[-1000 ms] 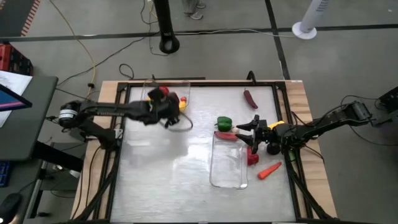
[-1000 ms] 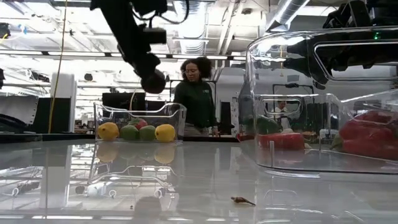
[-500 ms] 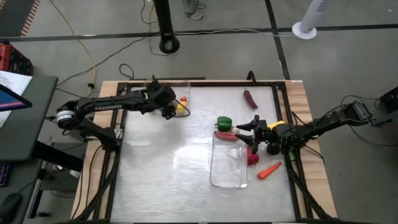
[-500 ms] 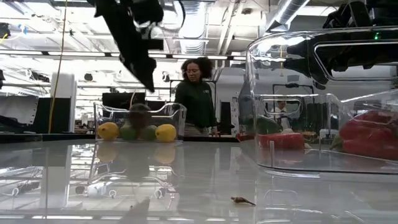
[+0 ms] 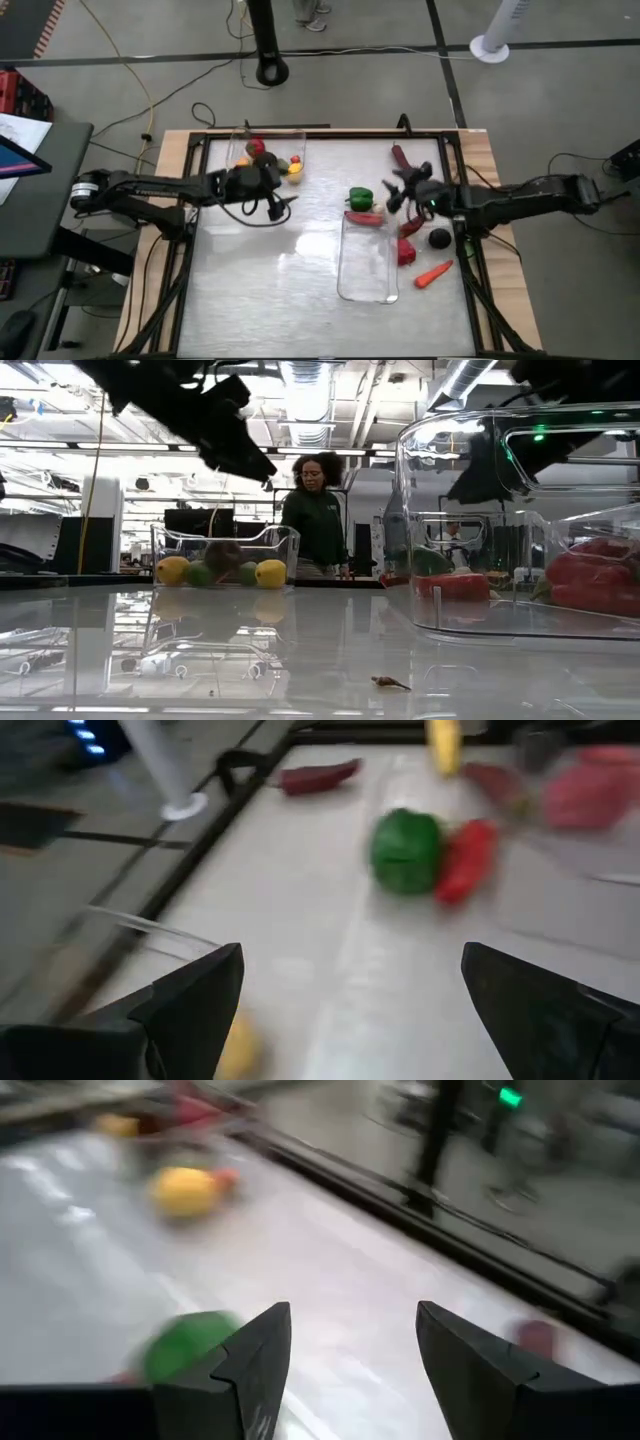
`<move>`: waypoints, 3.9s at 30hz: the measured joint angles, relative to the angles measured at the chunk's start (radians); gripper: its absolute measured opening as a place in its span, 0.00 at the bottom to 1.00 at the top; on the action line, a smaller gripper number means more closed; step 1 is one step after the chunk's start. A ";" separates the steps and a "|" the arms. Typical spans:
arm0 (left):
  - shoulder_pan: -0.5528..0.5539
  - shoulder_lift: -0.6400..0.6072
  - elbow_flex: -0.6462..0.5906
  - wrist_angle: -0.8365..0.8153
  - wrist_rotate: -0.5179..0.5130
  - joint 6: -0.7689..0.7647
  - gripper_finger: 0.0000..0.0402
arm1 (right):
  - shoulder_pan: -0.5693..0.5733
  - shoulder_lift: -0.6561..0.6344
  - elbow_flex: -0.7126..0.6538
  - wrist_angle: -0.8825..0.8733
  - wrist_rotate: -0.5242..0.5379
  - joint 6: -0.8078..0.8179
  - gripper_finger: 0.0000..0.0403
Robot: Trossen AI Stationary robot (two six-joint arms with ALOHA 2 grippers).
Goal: Sort produce into baskets
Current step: Put the top red chili pepper into the bottom transparent bin, then put the red chili pepper into the bottom transparent bin
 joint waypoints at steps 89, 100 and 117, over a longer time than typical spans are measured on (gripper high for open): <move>-0.312 -0.048 0.139 -0.134 -0.217 0.059 0.90 | -0.734 0.894 0.640 -0.682 -0.362 -0.486 0.70; -0.312 -0.048 0.139 -0.099 -0.221 0.067 0.90 | -0.681 0.888 0.652 -0.746 -0.368 -0.477 0.37; -0.312 -0.048 0.139 -0.097 -0.221 -0.015 0.90 | -0.148 0.442 0.741 -0.870 -0.553 -0.142 0.43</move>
